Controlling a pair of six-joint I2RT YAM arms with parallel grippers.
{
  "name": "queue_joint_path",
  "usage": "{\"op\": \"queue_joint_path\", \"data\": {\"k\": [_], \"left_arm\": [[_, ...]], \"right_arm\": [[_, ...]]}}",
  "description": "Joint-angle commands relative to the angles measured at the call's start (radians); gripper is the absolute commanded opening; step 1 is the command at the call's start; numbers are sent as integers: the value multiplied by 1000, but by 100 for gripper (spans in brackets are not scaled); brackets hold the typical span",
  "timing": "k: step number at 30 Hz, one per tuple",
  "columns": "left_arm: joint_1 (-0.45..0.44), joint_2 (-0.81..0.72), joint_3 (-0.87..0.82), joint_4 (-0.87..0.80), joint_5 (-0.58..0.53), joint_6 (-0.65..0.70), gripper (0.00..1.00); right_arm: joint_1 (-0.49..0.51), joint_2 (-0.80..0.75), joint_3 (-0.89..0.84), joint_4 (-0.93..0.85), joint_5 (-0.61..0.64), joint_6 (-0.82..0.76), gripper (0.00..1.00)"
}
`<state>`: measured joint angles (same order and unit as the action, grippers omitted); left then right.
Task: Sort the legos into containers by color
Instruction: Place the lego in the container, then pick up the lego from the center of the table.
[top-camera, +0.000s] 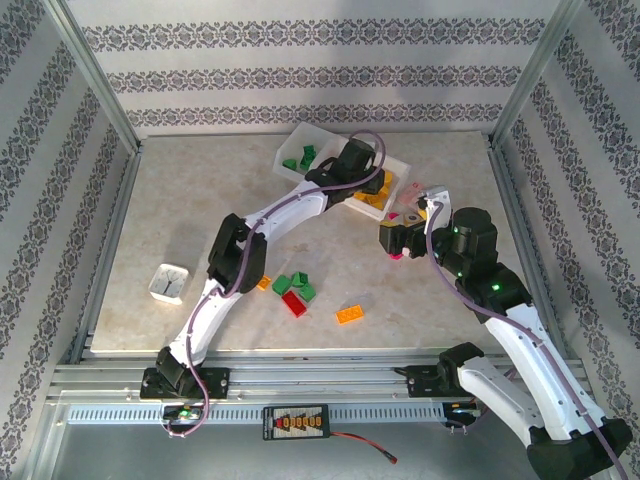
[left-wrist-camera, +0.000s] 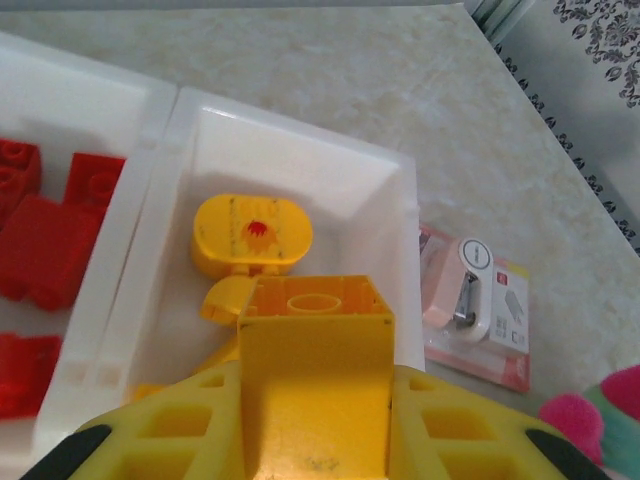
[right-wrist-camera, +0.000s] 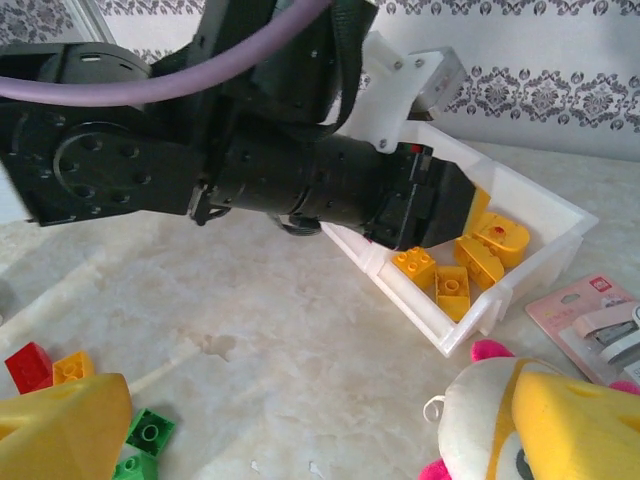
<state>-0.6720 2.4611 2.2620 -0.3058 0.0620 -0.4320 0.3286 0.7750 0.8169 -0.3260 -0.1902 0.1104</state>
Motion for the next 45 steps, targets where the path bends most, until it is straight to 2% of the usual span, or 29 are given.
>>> {"op": "queue_joint_path", "data": {"k": [1,4,10,13,16,26,30,37,42,45], "left_arm": [[14,72,128,-47,30,41,31],[15,98,179,-62,50,52,39],[16,40,157,-46,97,91,72],[17,-32,84,-20,92,106,81],[17,-142,-72,62,89,121,88],[43,-571,-695,275,15,126,96],[92,-734,-929,321,30,48,97],[207,-1006,-1212,241,-20,-30,98],[291,-1177,-1341,129,-63,-73,98],[319,-1269,-1406,61,-89,-70,99]], "right_arm": [[-10,4,-12,5,5,26,97],[-10,0,-16,7,6,29,97],[-10,-14,-27,16,-12,25,98],[-9,-7,-28,13,-41,23,98],[1,13,-29,7,-68,8,98],[135,123,-18,-22,-48,-29,98],[244,199,-19,1,-53,-91,97],[343,453,40,51,-134,-226,96],[390,634,98,102,-61,-337,97],[413,743,145,108,-49,-406,94]]}}
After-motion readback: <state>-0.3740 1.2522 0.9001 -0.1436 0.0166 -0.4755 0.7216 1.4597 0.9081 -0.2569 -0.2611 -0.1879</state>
